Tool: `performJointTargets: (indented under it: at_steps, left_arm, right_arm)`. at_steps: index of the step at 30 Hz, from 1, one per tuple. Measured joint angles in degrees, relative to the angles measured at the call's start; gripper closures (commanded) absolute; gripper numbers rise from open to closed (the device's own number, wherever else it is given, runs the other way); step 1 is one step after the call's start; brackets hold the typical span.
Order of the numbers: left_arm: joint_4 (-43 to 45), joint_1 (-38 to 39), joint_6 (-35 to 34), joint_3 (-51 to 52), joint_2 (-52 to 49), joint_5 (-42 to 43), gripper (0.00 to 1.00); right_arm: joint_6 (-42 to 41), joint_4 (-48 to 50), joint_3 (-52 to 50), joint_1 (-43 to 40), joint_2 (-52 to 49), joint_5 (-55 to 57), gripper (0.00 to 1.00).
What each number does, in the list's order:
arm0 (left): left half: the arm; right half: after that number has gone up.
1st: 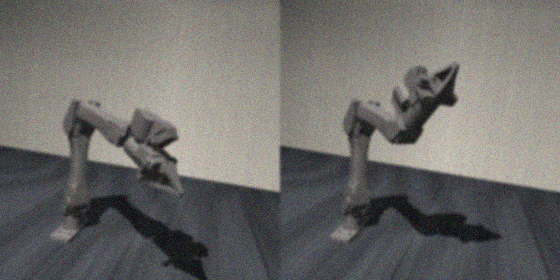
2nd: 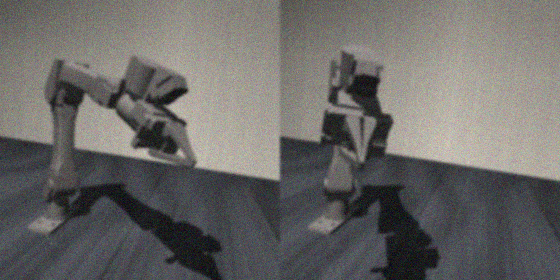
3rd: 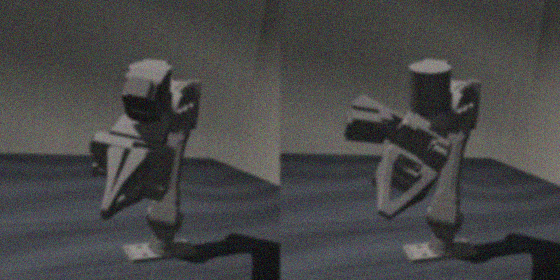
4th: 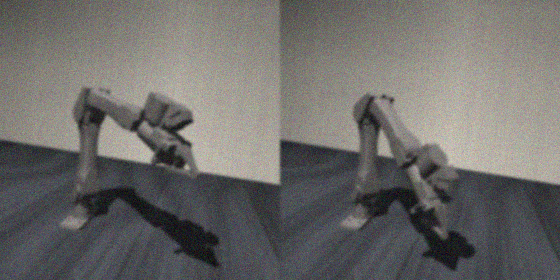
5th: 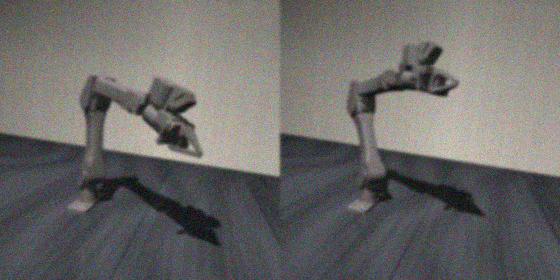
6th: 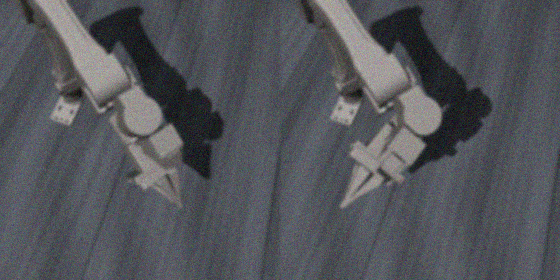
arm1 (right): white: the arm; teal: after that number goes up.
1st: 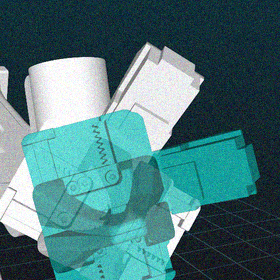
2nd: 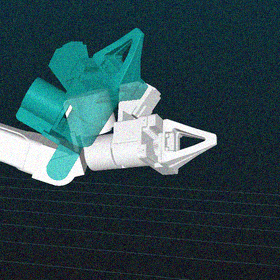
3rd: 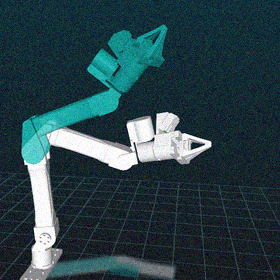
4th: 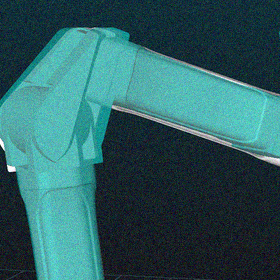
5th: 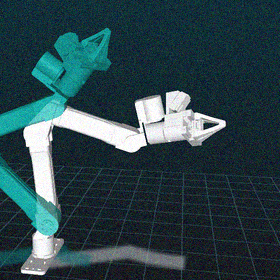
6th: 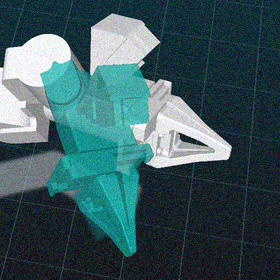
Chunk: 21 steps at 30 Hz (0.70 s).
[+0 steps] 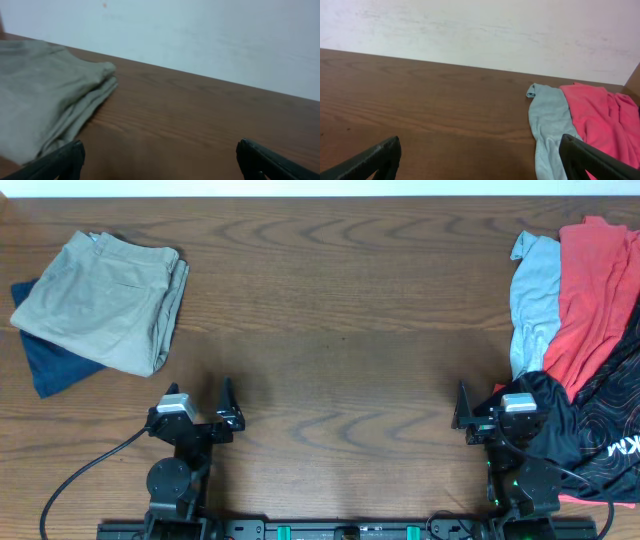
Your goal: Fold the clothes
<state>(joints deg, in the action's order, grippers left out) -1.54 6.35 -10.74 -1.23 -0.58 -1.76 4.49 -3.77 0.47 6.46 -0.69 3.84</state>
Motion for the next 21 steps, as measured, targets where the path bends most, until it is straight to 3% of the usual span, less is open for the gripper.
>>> performJointTargets:
  at_steps: [21]
  left_arm:
    - [-0.3, 0.2, 6.8, -0.1, 0.0, 1.5, 0.02]
  right_arm:
    - [0.0, 0.0, 0.0, 0.0, 0.0, 0.0, 0.01]
